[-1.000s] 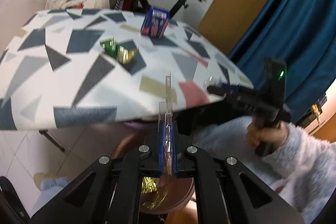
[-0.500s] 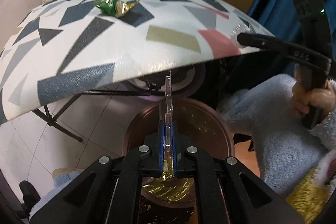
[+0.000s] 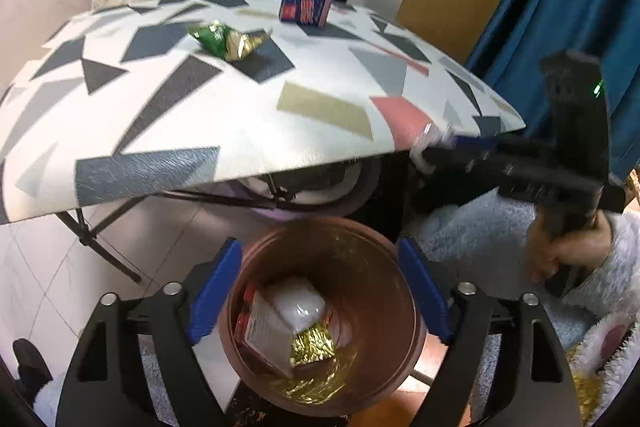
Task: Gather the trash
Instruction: 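Open the left gripper over the bin while the right gripper drops the clear bag in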
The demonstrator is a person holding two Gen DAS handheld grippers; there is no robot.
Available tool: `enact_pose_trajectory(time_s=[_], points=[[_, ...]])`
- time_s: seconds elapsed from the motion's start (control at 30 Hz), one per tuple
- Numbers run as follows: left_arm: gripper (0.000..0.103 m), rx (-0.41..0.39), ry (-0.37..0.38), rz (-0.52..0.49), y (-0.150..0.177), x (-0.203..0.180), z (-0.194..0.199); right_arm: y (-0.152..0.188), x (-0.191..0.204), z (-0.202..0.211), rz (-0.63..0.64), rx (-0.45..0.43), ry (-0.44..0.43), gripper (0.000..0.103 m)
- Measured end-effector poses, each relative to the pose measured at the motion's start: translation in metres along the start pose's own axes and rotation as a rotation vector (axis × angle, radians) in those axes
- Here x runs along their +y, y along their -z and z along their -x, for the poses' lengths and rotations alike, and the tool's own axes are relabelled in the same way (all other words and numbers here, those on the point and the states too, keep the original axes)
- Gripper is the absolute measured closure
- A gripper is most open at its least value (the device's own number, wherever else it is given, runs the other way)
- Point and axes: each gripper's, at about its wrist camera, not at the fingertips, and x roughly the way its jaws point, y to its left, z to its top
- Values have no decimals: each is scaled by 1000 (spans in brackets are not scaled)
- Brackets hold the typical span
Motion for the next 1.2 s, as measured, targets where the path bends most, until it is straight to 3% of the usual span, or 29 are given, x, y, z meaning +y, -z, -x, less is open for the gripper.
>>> enact_pose_trajectory(time_s=[0.23,0.5,0.7,0.9,0.97,1.1,1.2], points=[[12,-82,-68,-28,4,-4,24,15,21,-21,68,53,-22,56],[8,-165,-145,60,9,11,40,30,42,-55,138,151,-28,55],[8,-156,-166,134,10,27,34,39,50,-75,145,215,-22,54],[8,-127,-170,146,10,30,23,43,60,-83,175,229,-14,52],[8,-126,-170,139,11,28,22,44,62,-83,183,226,-8,47],[8,-125,-175,133,11,26,21,45,62,-83,192,217,0,12],[8,-122,-180,137,12,27,21,46,62,-84,193,232,-8,6]])
